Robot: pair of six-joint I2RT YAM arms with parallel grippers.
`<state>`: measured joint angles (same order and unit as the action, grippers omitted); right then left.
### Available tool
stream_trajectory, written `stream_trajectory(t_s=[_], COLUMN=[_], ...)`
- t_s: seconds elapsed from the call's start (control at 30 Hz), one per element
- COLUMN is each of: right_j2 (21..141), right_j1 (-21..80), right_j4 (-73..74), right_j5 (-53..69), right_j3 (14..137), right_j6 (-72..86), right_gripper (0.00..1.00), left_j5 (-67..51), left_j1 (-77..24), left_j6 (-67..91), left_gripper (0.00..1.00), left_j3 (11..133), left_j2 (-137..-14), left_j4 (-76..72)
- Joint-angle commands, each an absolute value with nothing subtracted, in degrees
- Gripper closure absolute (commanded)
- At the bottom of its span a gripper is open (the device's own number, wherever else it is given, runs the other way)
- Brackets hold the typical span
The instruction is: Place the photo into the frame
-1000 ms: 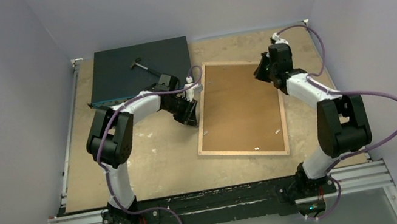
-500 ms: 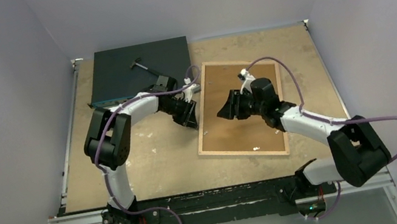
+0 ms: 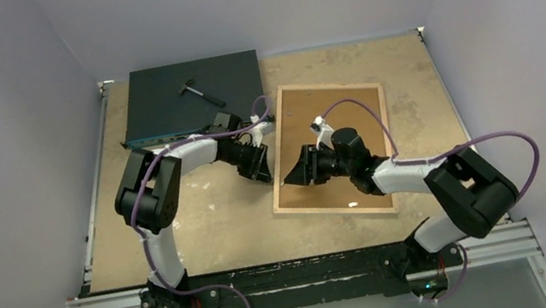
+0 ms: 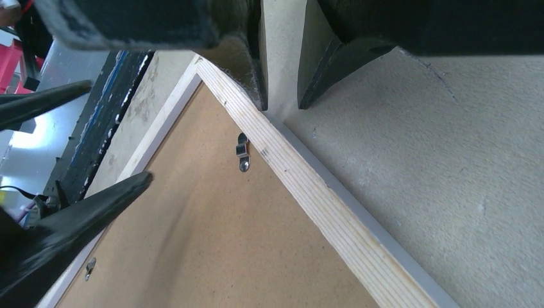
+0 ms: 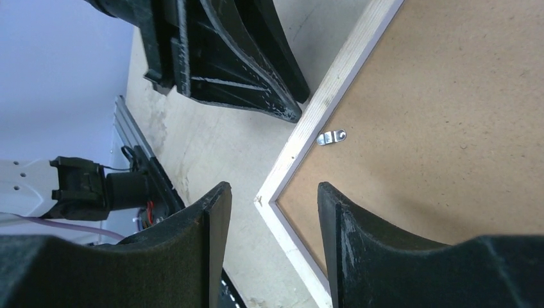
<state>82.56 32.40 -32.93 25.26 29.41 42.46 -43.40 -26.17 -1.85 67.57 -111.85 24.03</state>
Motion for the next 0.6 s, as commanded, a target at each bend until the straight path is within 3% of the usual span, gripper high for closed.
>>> stream_trajectory(t_s=[0.0, 0.57], right_j2=[85.4, 89.3], right_j1=[33.7, 35.3], right_j4=[-38.0, -41.4], right_j5=[26.2, 24.1], right_j3=[28.7, 26.6], right_j6=[42.6, 42.9], right_gripper=[0.46, 0.49], left_j5=[-47.3, -48.6], left_j1=[-26.2, -27.6], left_j6=[0.9, 4.9], left_gripper=[0.78, 0.82], left_j3=[66.9, 63.4], left_j2=[-111.3, -113.3], left_j4=[19.1, 13.5])
